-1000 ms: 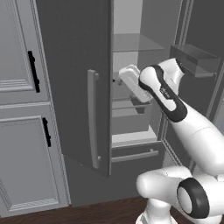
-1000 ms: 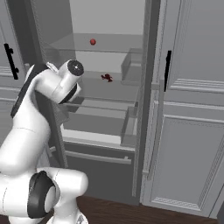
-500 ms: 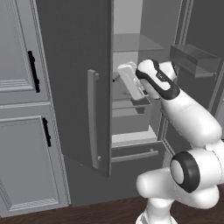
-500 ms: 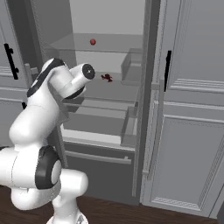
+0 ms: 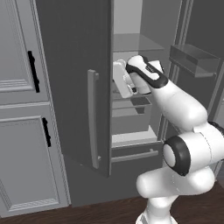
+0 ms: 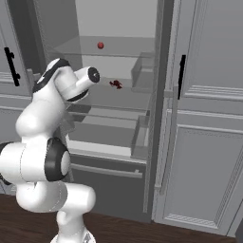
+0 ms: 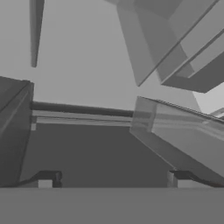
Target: Take the strawberry from the fridge and place it on top of the pancake, located on the dining counter.
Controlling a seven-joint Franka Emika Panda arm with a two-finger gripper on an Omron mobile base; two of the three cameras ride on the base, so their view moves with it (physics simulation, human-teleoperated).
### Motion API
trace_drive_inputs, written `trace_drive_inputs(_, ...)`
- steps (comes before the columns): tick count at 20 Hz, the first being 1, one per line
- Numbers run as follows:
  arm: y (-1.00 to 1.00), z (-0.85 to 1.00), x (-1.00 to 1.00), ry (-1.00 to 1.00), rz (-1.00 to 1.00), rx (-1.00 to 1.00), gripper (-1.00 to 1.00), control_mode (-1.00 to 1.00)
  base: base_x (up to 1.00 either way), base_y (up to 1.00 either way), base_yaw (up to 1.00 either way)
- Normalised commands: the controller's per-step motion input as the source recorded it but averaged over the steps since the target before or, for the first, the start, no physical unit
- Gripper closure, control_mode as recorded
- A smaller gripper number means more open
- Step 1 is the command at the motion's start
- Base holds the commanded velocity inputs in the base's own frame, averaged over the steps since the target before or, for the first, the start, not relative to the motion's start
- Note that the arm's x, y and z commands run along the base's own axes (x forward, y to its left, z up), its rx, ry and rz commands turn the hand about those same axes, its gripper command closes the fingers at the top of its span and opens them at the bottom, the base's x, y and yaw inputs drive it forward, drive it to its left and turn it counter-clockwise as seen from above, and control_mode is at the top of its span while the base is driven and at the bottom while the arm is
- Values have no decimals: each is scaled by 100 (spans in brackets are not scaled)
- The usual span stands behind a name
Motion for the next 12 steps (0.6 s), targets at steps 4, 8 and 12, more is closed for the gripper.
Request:
trace_drive_inputs(4,74,0,0,5,8,0,-100,-100,0,0,0)
trace_drive_inputs(8,86,0,-3,3,13,0,-100,-100,0,0,0)
trace_drive_inputs(12,91,0,-29,0,20,0,-100,-100,0,0,0)
